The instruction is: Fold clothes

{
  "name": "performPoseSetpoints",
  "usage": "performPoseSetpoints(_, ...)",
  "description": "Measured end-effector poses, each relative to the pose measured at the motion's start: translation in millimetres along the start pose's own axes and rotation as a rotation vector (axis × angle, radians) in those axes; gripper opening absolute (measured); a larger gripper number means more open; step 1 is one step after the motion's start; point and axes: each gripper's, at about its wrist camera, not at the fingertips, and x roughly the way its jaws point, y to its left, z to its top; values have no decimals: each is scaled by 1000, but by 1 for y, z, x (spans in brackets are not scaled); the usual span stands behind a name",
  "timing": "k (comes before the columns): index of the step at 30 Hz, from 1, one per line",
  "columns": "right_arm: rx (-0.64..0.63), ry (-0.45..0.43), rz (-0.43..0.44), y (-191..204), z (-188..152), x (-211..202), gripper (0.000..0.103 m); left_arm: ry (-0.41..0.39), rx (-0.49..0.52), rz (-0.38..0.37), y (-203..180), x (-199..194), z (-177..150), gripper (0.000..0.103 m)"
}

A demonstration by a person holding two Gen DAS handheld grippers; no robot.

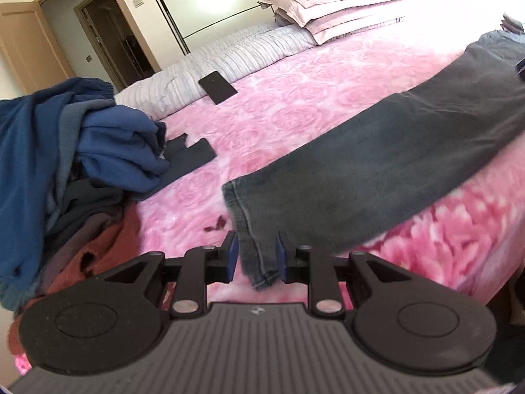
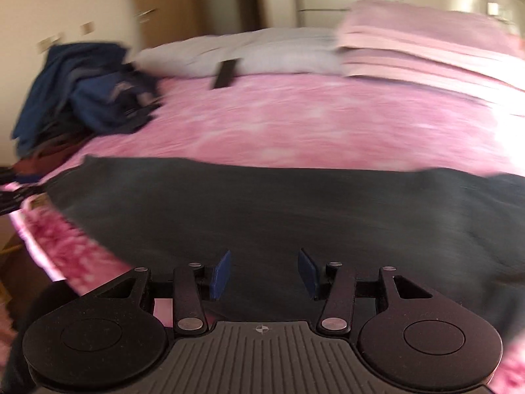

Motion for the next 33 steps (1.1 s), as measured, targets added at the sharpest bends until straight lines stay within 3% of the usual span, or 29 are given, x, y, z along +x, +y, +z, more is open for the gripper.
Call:
performPoseSetpoints(5,-117,25,101,52,36,67,49,50,53,-48,-3,32,-13,22)
performPoseSetpoints(8,-195,22,148,81,59,99,49,50,-16,-88,14,27,-4,22)
performPoseSetpoints(13,-289,11,192,108,89,148,49,-33,-117,-131,54,26,23,21)
performPoseSetpoints(17,-252,70,223,112,98,190,49,-15,-75,-235,64,70,47,21)
performPoseSetpoints(21,-217,126,248,109,102,225,49,112,11,-261,54,133,50,15)
performPoseSetpoints(24,-201,65,189,101,109,222,49,106,27,-265,53,140,52,14)
performPoseSetpoints(26,-203,0,224,98,106,204,49,104,40,-260,51,139,51,14)
performPoseSetpoints(29,-207,45,232,89,87,198,49,99,27,-258,51,139,47,14)
performPoseSetpoints(31,-152,80,248,64,70,196,49,106,25,-253,51,138,48,14)
performPoseSetpoints(33,-50,55,219,31,61,180,49,114,35,-239,50,134,50,14)
